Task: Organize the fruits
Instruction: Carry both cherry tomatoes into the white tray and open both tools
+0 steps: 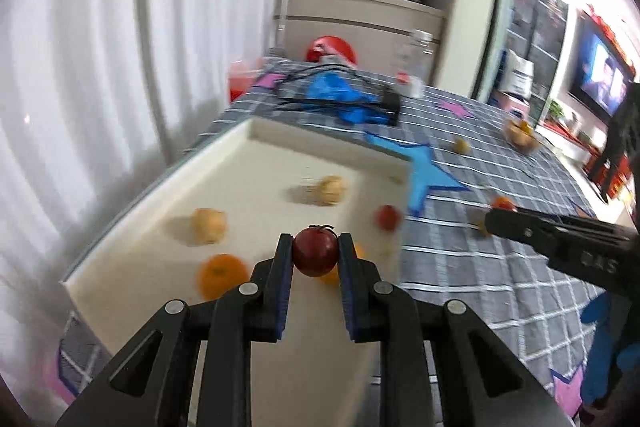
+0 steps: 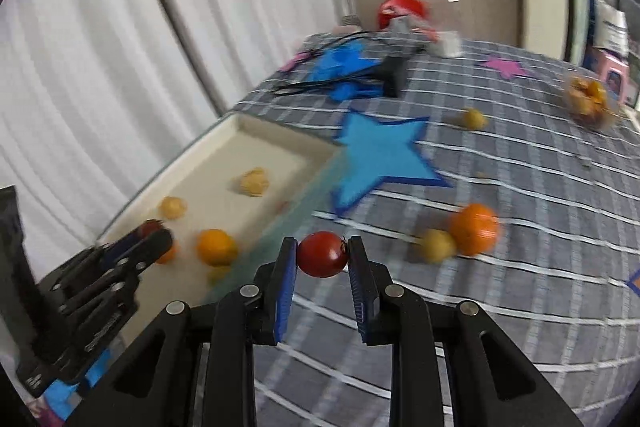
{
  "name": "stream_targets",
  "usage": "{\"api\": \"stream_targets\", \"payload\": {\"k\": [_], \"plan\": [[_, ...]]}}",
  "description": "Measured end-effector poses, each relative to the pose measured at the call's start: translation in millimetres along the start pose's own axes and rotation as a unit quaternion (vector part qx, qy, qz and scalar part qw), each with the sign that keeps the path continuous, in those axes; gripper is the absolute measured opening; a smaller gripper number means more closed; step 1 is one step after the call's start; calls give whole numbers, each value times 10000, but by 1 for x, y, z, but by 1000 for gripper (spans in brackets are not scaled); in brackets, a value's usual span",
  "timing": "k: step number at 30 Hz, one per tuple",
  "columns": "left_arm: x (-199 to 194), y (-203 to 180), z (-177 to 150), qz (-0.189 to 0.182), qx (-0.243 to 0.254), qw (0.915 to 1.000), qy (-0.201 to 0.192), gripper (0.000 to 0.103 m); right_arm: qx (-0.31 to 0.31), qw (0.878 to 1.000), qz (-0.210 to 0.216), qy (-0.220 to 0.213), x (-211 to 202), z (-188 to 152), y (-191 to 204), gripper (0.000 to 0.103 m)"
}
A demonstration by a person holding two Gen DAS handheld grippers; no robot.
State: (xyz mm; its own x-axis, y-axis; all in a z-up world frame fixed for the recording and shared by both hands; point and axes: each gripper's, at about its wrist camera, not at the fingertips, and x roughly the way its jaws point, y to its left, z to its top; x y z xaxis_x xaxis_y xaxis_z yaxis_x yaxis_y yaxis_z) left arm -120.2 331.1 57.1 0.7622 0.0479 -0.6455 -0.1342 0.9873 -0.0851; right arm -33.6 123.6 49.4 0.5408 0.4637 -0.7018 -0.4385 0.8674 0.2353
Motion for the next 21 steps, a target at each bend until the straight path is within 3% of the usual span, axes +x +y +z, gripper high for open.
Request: {"api": "stream_targets", "payload": {"k": [7,11,12,14,15,16,18,21], "plan": [[9,39,-3,273,-315,9991,91,24,-61,9970,709,297,32,16,41,27],[15,44,-6,352,-322,9988,139,25,-286,9954,795,460,47,20,63,27],[15,43,-7,382,-312,9987,145,26,-314,9951,789,512,51,20,66,28],[19,40,-8,406,-281,9986,201,37,-345,9954,692,565,55,19,68,28],[20,39,-9,393,-281,9986,225,55,-342,9956,660,573,56,19,68,36],[19,38,-10,386,-289,9986,220,71,-328,9958,640,572,55,19,68,69],[16,35,-12,367,-262,9989,145,79,-263,9974,531,407,48,19,62,103],[12,25,-12,309,-106,9994,141,80,-226,9990,346,158,31,19,48,103]]}}
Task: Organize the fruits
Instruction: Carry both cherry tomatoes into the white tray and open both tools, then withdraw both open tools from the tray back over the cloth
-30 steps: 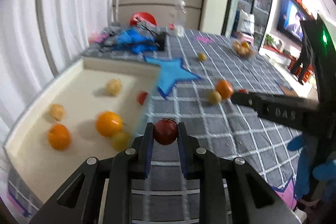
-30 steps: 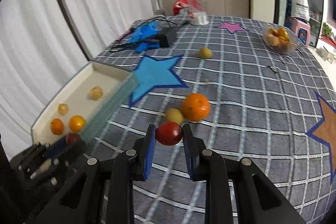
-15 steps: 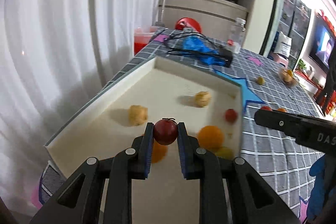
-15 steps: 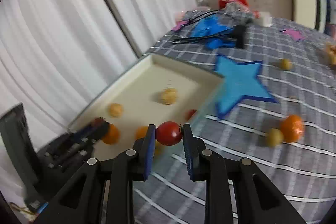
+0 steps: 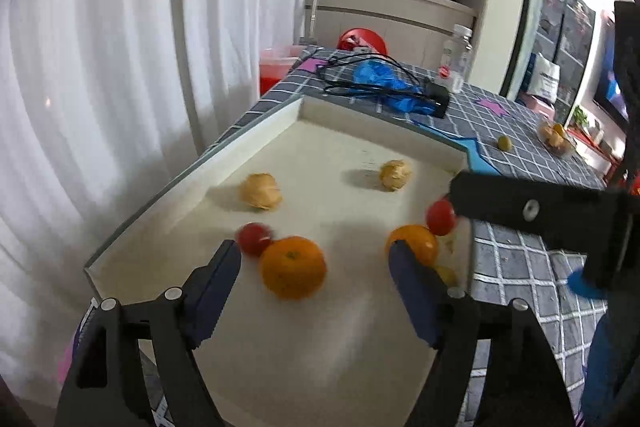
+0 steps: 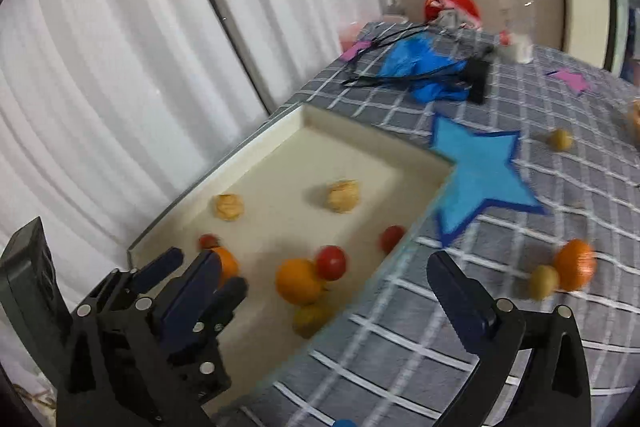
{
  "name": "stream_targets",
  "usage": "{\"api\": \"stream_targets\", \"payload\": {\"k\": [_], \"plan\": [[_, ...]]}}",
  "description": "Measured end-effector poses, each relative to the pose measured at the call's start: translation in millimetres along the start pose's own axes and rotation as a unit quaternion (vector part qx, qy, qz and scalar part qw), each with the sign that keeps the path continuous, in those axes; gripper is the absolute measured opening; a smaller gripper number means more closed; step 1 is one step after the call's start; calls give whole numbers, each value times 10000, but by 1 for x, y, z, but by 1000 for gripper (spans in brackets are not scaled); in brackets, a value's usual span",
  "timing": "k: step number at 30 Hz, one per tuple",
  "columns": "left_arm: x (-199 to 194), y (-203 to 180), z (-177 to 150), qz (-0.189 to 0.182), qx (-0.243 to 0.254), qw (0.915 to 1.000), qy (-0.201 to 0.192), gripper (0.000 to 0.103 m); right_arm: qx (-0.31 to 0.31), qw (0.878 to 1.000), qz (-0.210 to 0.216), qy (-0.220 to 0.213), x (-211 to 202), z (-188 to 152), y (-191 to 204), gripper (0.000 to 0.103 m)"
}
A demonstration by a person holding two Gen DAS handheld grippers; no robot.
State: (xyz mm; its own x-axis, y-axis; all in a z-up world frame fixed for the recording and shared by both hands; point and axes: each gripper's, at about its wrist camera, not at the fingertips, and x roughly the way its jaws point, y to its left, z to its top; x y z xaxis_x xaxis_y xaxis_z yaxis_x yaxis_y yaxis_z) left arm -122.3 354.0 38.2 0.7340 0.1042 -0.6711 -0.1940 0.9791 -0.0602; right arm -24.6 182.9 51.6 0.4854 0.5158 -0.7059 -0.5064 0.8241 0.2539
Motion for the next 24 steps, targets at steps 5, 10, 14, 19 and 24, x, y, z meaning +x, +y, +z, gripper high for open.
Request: {"api": "stream_targets", "payload": {"k": [5,10,14,19,24], "plan": [[-13,-27,-1,-253,224,9994,-41,81,410,9982,-417,-117,-26,-16,-43,103],[-24,-83,-11,-685,778,9946,-6,85,1319,9846,-1150,27,-44,-51,-116,103],[-16,-135,-23,-901,1209,9883,233,86,1802,9610,-2098,29,-72,-84,-169,103],[6,-174,-28,-931,1324,9859,430,86,2180,9341,-2827,70,-94,-113,-212,103],[27,-186,-31,-1018,1172,9847,788,86,2124,9226,-3219,-41,-102,-123,-221,103]]}}
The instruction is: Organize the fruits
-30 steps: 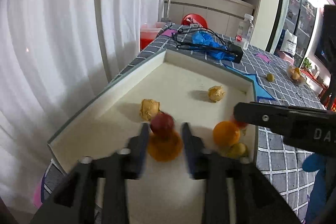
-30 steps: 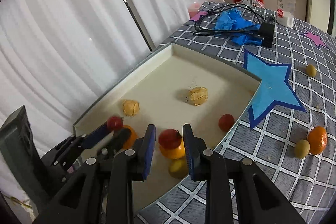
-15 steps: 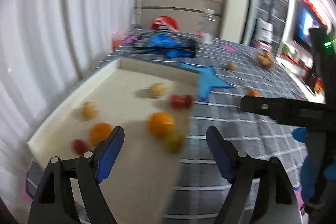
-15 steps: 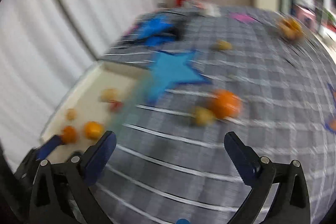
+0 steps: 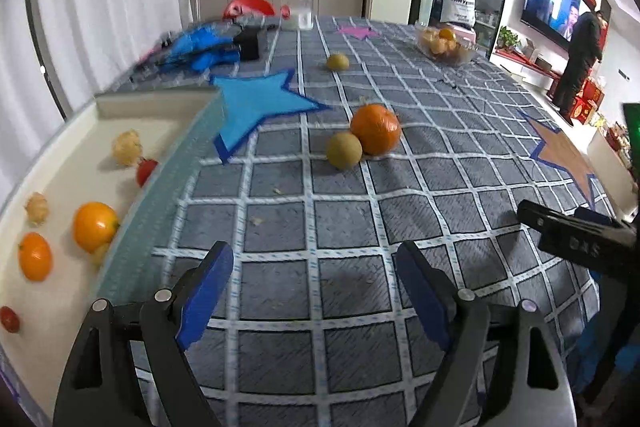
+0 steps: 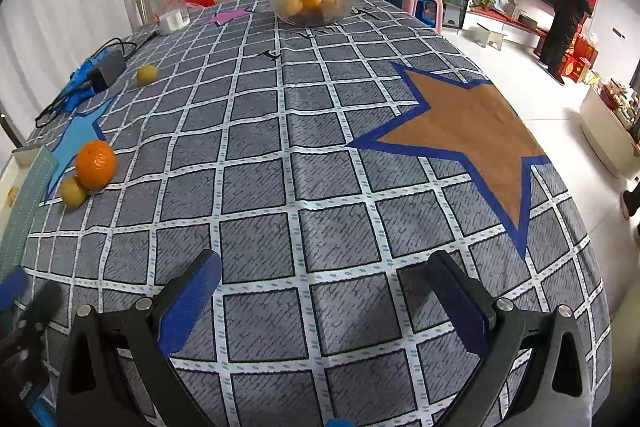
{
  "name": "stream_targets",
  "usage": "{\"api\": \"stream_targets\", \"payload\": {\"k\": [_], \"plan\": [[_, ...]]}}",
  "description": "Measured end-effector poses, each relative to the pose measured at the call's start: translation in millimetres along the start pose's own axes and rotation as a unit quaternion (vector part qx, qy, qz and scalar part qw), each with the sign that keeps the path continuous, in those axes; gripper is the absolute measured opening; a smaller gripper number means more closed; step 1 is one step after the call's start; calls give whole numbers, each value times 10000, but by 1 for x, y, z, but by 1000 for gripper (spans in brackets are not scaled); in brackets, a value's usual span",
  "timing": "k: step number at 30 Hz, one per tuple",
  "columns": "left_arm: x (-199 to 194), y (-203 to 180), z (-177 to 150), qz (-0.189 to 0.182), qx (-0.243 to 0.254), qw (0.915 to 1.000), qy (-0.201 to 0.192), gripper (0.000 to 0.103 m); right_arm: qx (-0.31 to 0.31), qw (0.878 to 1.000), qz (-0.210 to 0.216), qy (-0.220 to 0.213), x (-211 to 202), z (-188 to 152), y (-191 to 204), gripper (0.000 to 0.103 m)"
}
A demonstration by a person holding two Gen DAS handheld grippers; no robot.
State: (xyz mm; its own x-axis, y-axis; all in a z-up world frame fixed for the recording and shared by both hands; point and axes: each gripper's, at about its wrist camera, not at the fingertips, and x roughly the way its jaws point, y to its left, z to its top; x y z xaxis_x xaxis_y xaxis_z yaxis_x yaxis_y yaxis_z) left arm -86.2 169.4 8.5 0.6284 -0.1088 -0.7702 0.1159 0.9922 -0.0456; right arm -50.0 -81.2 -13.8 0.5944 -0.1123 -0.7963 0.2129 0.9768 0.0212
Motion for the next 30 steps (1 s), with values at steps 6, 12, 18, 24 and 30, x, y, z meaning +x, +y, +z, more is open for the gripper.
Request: {"api": "stream_targets", "payload": {"k": [6,12,18,24,30], "plan": [[8,-10,-3,18,315,9992,226,102,-27,10000,-65,9,0,0,2,103],[6,-7,-8,109,216,9994,237,103,-27,10000,-66,9,-1,0,2,103],[6,-7,-8,112,212,9994,235,103,-26,10000,-65,9,-1,-1,2,103],[6,-7,-8,111,210,9994,234,103,-26,10000,-64,9,-1,-1,2,103],[6,-7,-8,110,215,9994,236,103,-26,10000,-64,9,-1,-1,2,103]]}}
